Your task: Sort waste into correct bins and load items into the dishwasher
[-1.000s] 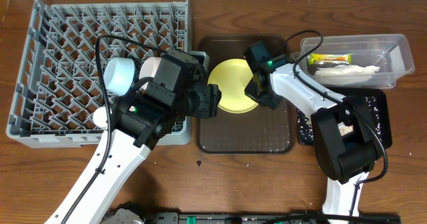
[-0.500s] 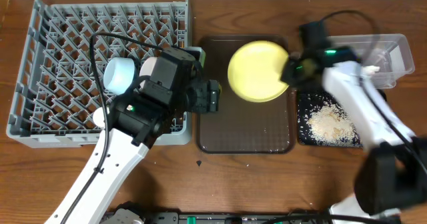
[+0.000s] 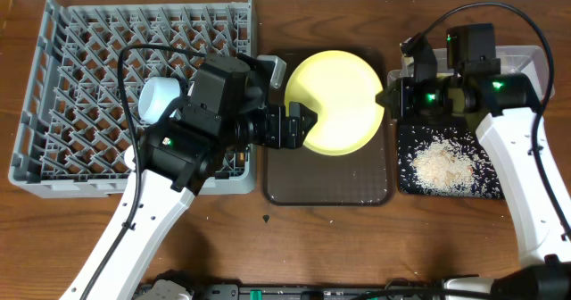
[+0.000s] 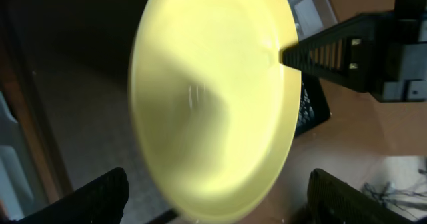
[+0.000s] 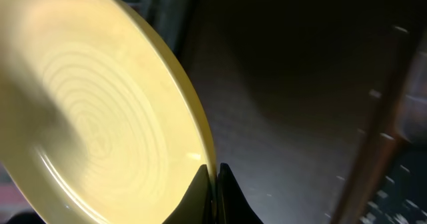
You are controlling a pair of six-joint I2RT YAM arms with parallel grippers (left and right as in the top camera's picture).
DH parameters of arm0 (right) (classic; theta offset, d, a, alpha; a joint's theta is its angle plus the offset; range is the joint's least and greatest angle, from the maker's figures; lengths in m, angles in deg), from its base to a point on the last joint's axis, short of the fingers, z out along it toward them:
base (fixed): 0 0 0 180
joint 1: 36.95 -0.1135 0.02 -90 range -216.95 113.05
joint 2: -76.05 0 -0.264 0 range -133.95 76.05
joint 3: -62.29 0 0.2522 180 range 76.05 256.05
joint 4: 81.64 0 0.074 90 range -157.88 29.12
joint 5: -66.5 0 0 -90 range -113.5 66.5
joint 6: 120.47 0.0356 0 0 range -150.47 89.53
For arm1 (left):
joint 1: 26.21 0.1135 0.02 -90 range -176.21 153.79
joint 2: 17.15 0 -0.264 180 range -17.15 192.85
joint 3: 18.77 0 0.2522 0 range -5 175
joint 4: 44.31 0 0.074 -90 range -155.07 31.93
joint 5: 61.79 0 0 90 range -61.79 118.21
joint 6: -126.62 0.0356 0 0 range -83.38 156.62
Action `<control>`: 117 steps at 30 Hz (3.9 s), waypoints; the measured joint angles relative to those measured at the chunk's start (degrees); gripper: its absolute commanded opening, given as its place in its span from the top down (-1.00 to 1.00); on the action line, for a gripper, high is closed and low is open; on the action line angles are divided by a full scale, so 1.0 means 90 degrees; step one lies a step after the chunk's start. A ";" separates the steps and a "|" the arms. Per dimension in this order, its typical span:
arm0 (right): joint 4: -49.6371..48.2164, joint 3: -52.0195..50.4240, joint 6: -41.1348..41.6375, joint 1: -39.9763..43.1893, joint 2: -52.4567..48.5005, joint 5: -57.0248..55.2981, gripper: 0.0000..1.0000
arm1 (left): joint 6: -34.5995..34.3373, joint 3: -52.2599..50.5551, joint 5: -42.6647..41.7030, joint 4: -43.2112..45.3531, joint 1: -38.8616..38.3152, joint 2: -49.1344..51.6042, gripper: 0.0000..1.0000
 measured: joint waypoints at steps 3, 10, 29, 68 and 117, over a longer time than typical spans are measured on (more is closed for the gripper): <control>0.0005 0.0000 -0.0376 0.0000 0.0070 0.0583 0.98 | 0.0000 0.0000 -0.0107 -0.0005 0.0000 0.0000 -0.72; -0.0012 0.0000 -0.1066 0.0000 0.0085 0.1622 0.93 | -0.0029 0.0000 -0.0206 -0.0019 0.0000 0.0000 0.55; 0.0187 -0.0002 -0.0211 -0.0240 0.0087 -0.0114 -0.65 | 0.1083 0.0000 0.5265 -0.0840 0.0410 -0.0950 0.85; 0.0075 -0.0002 0.0318 -0.0729 0.0087 -0.1355 -0.72 | 0.4374 0.0061 0.5226 0.0678 0.3881 0.2319 -0.05; 0.0352 -0.0015 0.0493 -0.0729 0.3084 -0.1802 -0.99 | 0.2465 0.0061 0.4425 -0.1906 0.0937 -0.2545 -0.86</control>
